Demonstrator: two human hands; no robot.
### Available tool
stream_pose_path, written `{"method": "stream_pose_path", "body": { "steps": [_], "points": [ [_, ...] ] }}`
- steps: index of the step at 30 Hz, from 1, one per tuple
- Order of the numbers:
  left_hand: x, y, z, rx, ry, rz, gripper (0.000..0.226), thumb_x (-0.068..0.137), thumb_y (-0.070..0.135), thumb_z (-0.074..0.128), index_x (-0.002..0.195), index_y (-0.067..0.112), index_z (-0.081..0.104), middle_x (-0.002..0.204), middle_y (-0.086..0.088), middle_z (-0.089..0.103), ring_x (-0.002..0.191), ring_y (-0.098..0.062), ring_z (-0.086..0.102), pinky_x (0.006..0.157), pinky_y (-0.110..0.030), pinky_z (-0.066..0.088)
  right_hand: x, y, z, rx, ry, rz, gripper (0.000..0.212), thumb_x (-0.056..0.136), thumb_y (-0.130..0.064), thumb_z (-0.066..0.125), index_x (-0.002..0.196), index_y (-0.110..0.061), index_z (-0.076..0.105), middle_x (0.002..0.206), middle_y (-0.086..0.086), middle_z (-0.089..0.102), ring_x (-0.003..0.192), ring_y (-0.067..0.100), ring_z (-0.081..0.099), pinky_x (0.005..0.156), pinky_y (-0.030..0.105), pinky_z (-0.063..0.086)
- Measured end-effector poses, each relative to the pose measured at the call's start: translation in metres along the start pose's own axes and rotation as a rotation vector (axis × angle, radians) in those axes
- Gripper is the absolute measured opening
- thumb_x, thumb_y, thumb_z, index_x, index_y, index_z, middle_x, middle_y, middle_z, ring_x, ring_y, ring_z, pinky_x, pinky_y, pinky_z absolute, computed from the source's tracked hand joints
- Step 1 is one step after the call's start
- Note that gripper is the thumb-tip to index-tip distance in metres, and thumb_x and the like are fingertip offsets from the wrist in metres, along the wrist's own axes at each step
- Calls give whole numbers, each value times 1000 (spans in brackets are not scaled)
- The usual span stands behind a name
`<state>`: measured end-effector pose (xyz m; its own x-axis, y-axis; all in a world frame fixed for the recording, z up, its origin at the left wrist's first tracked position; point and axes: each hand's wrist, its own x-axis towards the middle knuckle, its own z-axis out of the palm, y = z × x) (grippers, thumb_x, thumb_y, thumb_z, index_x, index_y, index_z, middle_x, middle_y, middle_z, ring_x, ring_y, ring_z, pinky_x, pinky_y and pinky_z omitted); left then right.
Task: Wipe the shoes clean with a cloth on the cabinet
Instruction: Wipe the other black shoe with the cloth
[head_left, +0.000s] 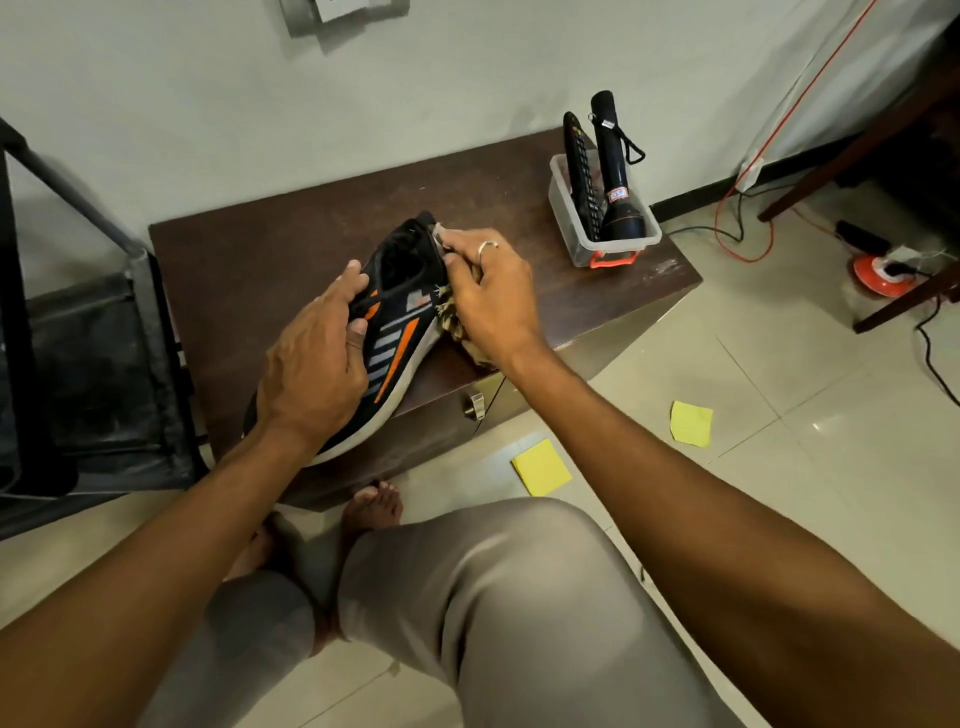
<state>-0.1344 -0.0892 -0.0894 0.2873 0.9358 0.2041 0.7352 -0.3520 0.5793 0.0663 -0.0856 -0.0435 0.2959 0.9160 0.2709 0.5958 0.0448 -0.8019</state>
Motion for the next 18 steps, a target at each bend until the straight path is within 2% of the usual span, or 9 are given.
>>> {"method": "stream_pose_path", "body": {
  "steps": [4, 7, 11, 13, 15, 18],
  "points": [
    [0, 1, -1, 1, -10, 3, 53, 106, 17, 44, 157, 16, 34, 155, 3, 47, 142, -16, 43, 116, -37, 36, -28, 16, 3, -30, -96, -34, 25, 97, -7, 65, 120, -7, 73, 110, 2, 66, 101, 13, 65, 91, 30, 57],
    [1, 1, -2, -10, -24, 12, 54, 106, 17, 44, 158, 16, 32, 154, 1, 48, 142, -18, 43, 117, -40, 37, -38, 28, -13, -125, -176, -171, 28, 96, -4, 66, 122, -10, 74, 114, 3, 67, 107, 21, 64, 94, 39, 56],
    [4, -3, -5, 13, -71, 58, 54, 105, 15, 46, 157, 17, 34, 158, -1, 44, 143, -23, 44, 116, -42, 38, -23, 26, -14, -275, -89, -491, 29, 94, 1, 65, 120, -5, 74, 118, 9, 69, 102, 25, 59, 87, 27, 51],
    [5, -4, -5, 9, -81, 64, 55, 105, 13, 47, 158, 16, 33, 157, -2, 45, 143, -22, 44, 117, -43, 38, -22, 24, -1, -372, -103, -586, 27, 92, 0, 64, 116, -4, 75, 119, 10, 69, 101, 26, 56, 84, 28, 51],
    [4, -2, -4, -3, -80, 81, 54, 103, 10, 49, 156, 14, 36, 157, -2, 44, 144, -21, 43, 119, -42, 36, -34, 21, 13, -434, -148, -563, 24, 90, 0, 63, 109, -2, 77, 114, 11, 71, 102, 29, 58, 82, 36, 55],
    [4, -1, -5, -26, -63, 100, 51, 100, 5, 53, 150, 12, 44, 160, -2, 40, 145, -22, 41, 120, -40, 34, -44, 15, 14, -361, -215, -456, 22, 88, 4, 63, 101, -3, 79, 106, 10, 73, 96, 32, 63, 78, 42, 58]
  ]
}}
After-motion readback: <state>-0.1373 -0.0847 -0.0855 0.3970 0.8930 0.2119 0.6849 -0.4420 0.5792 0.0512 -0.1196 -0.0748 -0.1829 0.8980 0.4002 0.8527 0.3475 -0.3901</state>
